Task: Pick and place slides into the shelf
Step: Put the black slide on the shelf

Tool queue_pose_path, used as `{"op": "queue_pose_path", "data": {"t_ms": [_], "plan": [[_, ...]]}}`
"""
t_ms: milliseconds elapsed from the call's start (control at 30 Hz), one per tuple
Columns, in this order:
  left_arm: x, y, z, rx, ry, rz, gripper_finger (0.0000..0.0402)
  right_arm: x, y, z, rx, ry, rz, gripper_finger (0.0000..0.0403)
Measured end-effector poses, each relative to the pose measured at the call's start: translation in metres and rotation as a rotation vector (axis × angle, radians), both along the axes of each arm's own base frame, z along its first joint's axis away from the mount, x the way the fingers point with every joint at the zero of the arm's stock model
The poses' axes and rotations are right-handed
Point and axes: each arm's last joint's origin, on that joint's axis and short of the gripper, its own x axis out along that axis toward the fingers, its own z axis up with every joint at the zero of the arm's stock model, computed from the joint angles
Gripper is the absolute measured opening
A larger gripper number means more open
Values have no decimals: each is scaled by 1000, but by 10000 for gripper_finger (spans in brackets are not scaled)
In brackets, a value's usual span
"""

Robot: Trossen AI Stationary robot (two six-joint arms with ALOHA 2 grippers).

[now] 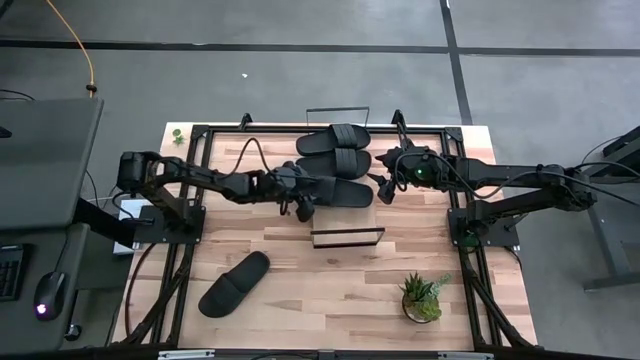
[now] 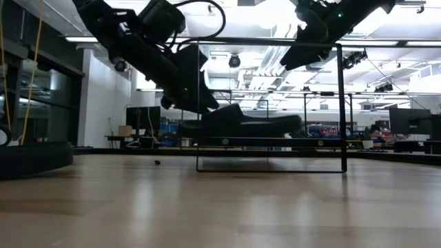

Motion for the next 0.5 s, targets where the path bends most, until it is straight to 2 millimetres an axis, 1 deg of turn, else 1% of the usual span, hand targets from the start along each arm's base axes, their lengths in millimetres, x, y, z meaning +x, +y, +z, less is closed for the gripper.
{"op": "queue_pose_path", "data": {"t_ms": [67,200,333,500], "plan": [[-4,0,2,15,33,15,232,0,0,0,0,2,-1,257],[-13,-1,12,37,61,40,232,0,0,0,2,0,-3,257],[-21,-2,23,67,70,77,232,0,0,0,4,-2,-5,257],[-27,-5,31,84,76,97,232,0,0,0,8,-2,0,257]]}}
